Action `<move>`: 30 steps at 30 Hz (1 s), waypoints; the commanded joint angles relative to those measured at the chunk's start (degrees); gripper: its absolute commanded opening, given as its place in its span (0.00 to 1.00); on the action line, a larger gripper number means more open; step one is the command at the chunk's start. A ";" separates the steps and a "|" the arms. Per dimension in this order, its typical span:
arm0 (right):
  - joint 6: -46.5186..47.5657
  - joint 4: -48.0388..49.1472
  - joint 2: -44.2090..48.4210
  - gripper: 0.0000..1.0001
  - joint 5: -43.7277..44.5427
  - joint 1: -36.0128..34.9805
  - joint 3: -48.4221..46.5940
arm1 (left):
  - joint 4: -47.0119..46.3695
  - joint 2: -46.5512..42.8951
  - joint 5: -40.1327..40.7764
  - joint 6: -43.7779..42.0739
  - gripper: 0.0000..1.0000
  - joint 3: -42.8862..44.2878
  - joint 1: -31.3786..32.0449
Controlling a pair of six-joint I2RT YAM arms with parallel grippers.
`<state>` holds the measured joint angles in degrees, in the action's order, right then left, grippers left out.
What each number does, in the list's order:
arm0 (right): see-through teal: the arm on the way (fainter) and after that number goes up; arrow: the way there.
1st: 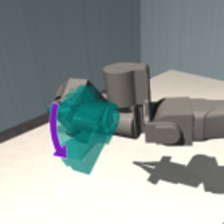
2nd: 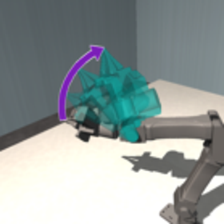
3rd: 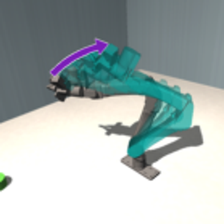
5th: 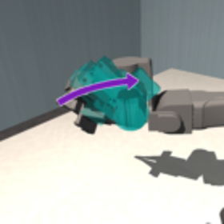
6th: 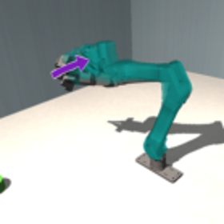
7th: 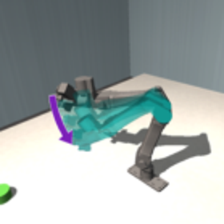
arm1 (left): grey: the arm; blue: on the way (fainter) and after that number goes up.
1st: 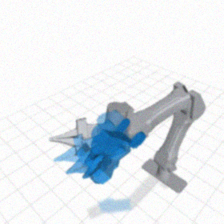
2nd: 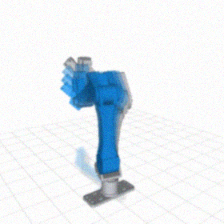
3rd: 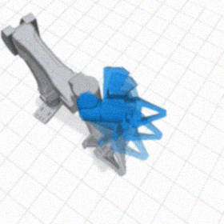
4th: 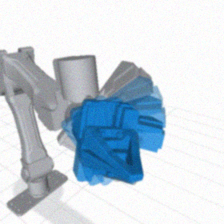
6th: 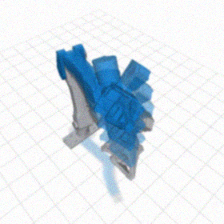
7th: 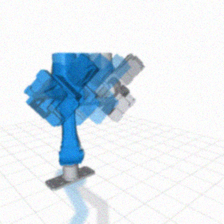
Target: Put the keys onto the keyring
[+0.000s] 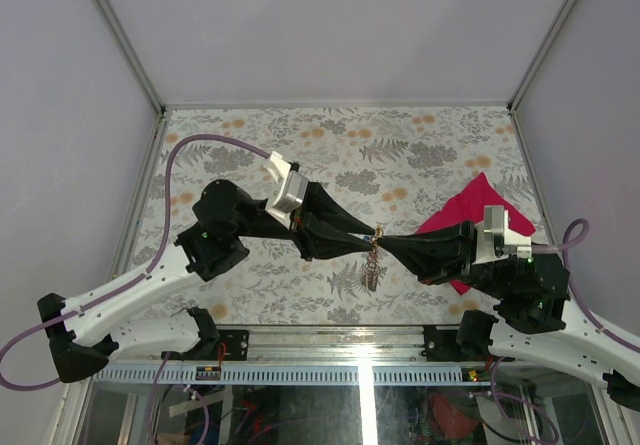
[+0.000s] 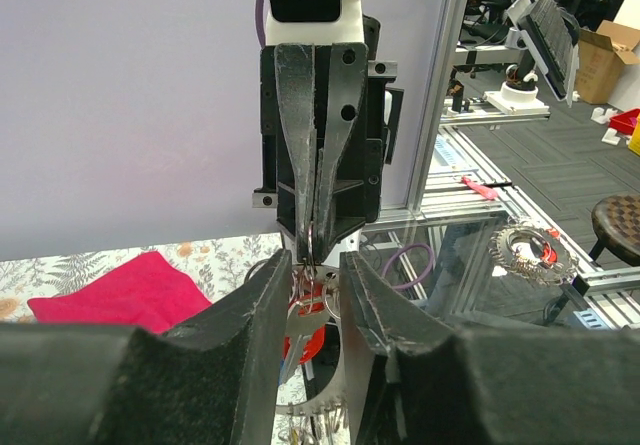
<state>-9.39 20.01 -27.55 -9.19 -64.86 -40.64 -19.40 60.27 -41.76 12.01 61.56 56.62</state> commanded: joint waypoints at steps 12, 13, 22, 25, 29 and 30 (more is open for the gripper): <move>0.01 6.71 -0.13 0.00 -0.83 -0.19 -2.86 | -2.53 0.96 0.53 -0.23 0.25 -0.43 1.01; 0.01 6.71 -0.13 0.00 -0.89 -0.26 -2.97 | -2.45 1.06 0.53 -0.30 0.24 -0.39 0.96; 0.00 5.48 0.11 0.00 -0.83 -0.18 -2.78 | -2.40 1.07 0.44 -0.50 0.01 -0.15 1.07; 0.10 4.37 0.20 0.00 -0.74 -0.25 -2.61 | -2.24 0.88 0.38 -0.45 0.00 0.25 1.11; 0.93 0.09 0.93 0.05 -0.45 -0.21 -3.43 | 2.64 0.81 1.91 -2.09 0.00 2.22 1.07; 1.40 -1.76 1.19 0.09 -0.17 -0.22 -4.03 | 5.04 0.84 2.59 -3.00 0.00 3.10 1.11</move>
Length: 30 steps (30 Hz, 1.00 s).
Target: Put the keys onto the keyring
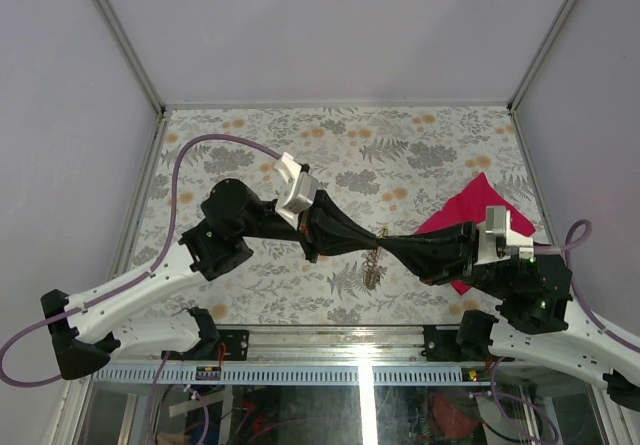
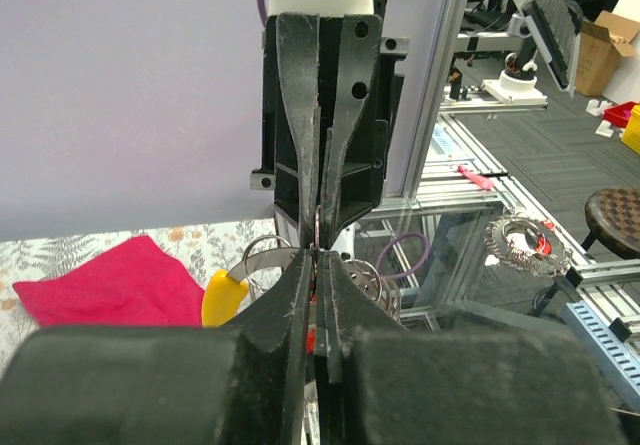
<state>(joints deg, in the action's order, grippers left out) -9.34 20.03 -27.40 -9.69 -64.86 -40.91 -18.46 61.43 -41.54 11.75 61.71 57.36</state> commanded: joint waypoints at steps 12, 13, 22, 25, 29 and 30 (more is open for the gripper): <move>12.62 -25.83 1.56 0.37 8.63 -0.25 -13.34 | 42.75 4.69 9.91 -17.66 0.00 17.78 0.29; 13.39 -28.33 0.97 0.38 8.19 -0.19 -14.34 | 45.71 5.46 10.11 -18.67 0.00 19.23 0.26; 15.27 -42.97 -6.27 0.38 10.51 -0.18 -19.32 | 61.34 9.76 15.60 -24.02 0.00 27.57 0.32; 16.60 -43.69 -8.43 0.38 10.85 -0.25 -18.42 | 66.48 11.87 18.18 -25.16 0.00 30.38 0.28; 16.83 -43.97 -12.15 0.31 14.94 -0.18 -17.58 | 74.26 15.05 22.55 -26.95 0.00 33.80 0.33; 17.00 -43.13 -12.62 0.28 15.38 -0.20 -16.70 | 75.18 15.33 23.30 -27.28 0.00 34.23 0.37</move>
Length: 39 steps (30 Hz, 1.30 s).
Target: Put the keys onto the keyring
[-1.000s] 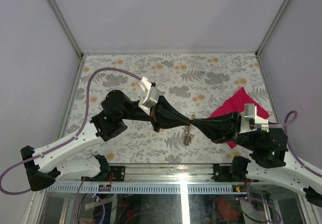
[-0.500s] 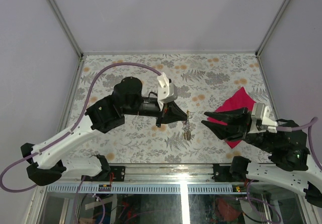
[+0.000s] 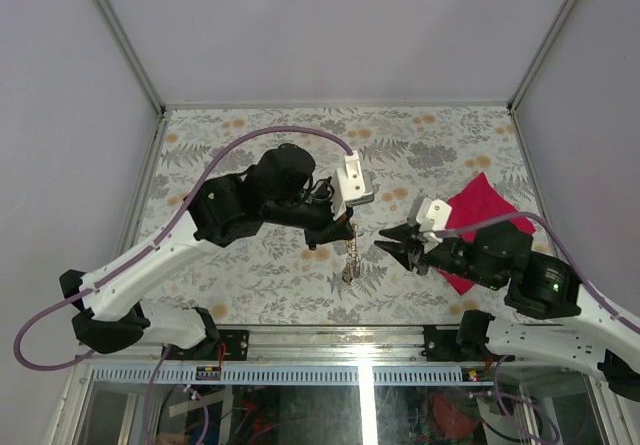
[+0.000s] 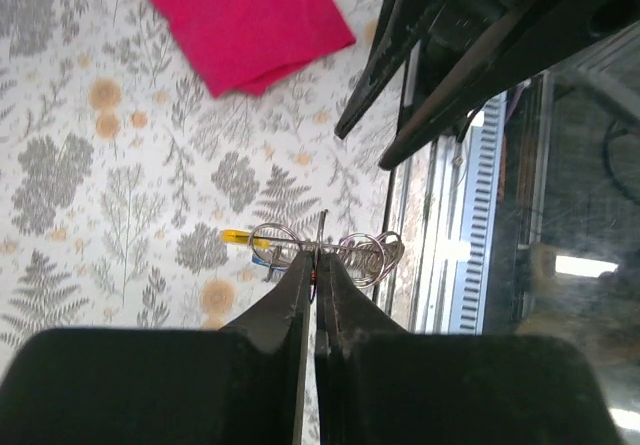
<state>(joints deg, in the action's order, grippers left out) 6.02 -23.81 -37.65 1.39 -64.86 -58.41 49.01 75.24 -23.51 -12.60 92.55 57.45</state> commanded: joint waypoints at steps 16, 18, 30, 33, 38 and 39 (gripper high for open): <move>-23.43 39.07 -6.91 0.32 -60.75 35.74 13.54 | 9.30 0.65 6.47 -3.22 0.00 4.16 0.29; -23.60 41.96 -7.72 0.32 -62.56 35.75 13.87 | 8.78 0.70 5.39 -3.32 0.00 4.42 0.26; -21.88 47.40 -9.07 0.35 -63.61 35.58 15.48 | 8.02 2.31 2.26 -4.10 0.00 6.67 0.45; -22.11 48.02 -9.65 0.35 -63.45 35.05 15.38 | 8.03 2.33 2.18 -4.10 0.00 6.49 0.54; -21.45 48.30 -11.26 0.34 -63.13 33.12 14.86 | 8.03 2.68 1.98 -4.02 0.00 6.50 0.59; -21.02 48.05 -11.59 0.34 -62.94 32.68 14.64 | 8.03 2.72 1.89 -4.04 0.00 6.63 0.60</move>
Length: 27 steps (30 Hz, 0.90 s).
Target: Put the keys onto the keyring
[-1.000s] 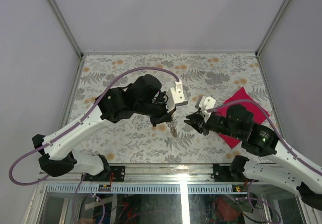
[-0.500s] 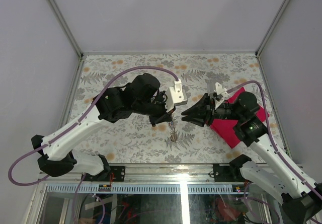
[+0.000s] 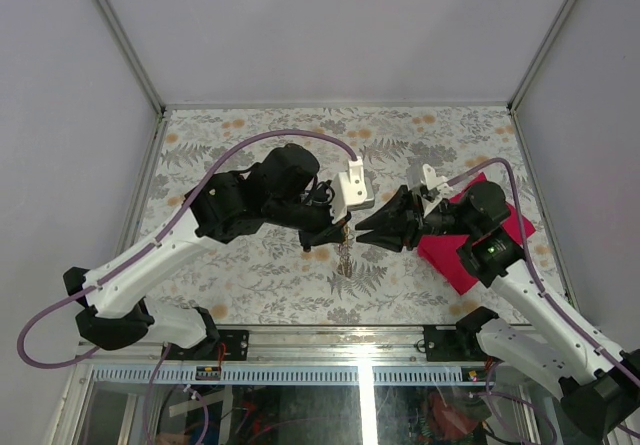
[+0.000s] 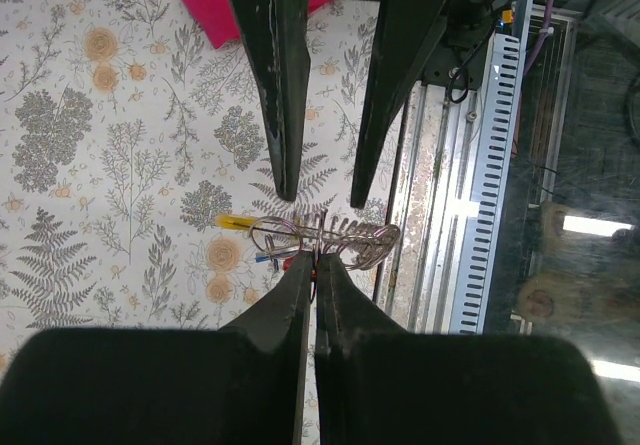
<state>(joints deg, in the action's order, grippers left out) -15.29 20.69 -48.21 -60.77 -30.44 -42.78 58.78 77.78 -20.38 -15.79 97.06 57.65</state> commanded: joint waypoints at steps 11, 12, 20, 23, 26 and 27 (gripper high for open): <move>4.65 -1.08 -2.77 0.25 1.67 -4.50 -2.45 | -1.66 0.97 -1.84 -1.00 0.00 2.81 0.86; 4.73 -1.16 -2.77 0.24 1.85 -4.59 -2.48 | -1.49 1.05 -1.82 -1.00 0.00 2.86 0.87; 4.87 -1.00 -3.52 0.20 2.34 -5.14 -2.80 | -1.00 1.40 -2.07 -0.91 0.00 3.30 1.23; 4.99 -1.00 -3.41 0.16 2.58 -5.24 -2.79 | -0.73 1.43 -1.93 -1.06 0.00 3.35 1.37; 4.98 -1.07 -2.87 0.11 3.02 -5.25 -2.67 | -0.37 1.42 -1.71 -1.17 0.00 3.32 1.45; 5.05 -1.09 -2.68 0.08 3.17 -5.25 -2.66 | -0.27 1.46 -1.62 -1.18 0.00 3.39 1.43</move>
<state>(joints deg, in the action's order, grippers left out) -11.09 18.41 -51.48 -59.09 -35.03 -43.00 59.90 79.05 -20.67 -16.38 97.73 58.37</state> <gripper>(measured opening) 0.117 0.021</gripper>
